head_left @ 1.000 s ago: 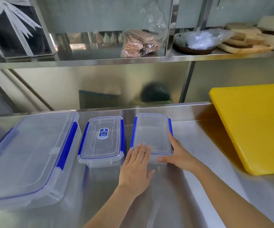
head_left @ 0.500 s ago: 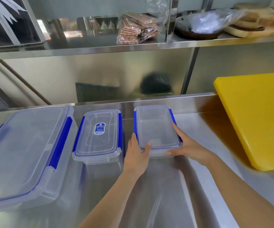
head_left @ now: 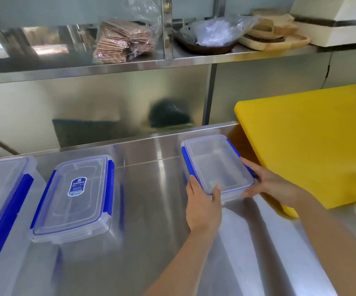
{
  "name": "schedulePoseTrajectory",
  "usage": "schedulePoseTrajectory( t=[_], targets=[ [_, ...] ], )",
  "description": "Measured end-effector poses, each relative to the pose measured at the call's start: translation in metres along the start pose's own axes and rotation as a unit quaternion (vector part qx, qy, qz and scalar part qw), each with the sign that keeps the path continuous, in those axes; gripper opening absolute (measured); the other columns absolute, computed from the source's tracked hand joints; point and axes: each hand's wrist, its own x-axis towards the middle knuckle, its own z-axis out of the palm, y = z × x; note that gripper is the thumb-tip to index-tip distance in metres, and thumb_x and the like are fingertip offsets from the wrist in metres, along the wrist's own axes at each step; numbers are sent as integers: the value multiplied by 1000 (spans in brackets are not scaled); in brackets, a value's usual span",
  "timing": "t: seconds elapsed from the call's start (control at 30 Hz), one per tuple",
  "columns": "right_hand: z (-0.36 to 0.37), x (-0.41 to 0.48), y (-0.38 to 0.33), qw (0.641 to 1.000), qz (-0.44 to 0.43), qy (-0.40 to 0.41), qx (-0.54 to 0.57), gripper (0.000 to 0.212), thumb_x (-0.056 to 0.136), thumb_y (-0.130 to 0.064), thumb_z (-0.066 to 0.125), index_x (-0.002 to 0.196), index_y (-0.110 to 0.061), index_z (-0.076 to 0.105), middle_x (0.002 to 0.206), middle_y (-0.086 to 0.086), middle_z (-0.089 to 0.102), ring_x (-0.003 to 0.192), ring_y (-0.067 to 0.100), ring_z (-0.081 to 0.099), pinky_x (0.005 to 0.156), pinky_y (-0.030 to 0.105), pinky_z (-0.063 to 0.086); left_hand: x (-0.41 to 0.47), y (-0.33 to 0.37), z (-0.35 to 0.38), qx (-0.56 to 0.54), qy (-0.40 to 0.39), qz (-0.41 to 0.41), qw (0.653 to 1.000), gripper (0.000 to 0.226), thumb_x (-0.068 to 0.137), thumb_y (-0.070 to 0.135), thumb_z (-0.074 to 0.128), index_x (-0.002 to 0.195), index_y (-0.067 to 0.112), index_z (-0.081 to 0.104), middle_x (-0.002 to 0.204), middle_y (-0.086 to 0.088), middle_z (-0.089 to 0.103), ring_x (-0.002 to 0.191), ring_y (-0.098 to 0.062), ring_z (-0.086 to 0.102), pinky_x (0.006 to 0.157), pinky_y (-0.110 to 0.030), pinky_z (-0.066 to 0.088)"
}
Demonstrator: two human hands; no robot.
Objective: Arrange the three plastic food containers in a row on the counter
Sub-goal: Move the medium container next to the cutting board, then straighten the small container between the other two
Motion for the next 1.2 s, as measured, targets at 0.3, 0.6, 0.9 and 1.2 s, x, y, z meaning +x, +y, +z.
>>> schedulePoseTrajectory(
  t=[0.3,0.6,0.9,1.2],
  targets=[
    [3,-15,-20,998,-5,2,-66,88,72,0,78,128,-48,31,115,-34,44,111,-5,48,78,6,45,2,2,-13,38,-50,18,998,107,66,86,22,148,18,21,154,-3,30,141,-24,31,113,-43,34],
    [96,2,-71,921,-154,258,-248,57,88,-25,65,139,-14,44,142,8,50,127,25,48,100,30,38,35,-77,-189,165,159,-11,973,61,92,43,46,141,9,36,144,-14,46,133,-31,41,111,-45,34],
    [273,48,-86,995,-51,22,-79,81,90,-48,54,154,-22,12,162,2,20,146,21,28,116,40,29,31,-139,-268,65,156,-149,974,66,83,50,58,139,21,39,131,-7,56,119,-31,54,99,-49,46],
    [281,63,-69,997,-60,34,-40,77,81,-54,53,147,-29,24,138,0,52,121,19,56,101,45,48,33,-133,-223,-32,119,-122,985,78,72,64,56,140,31,35,130,1,57,115,-24,58,94,-47,52]
  ],
)
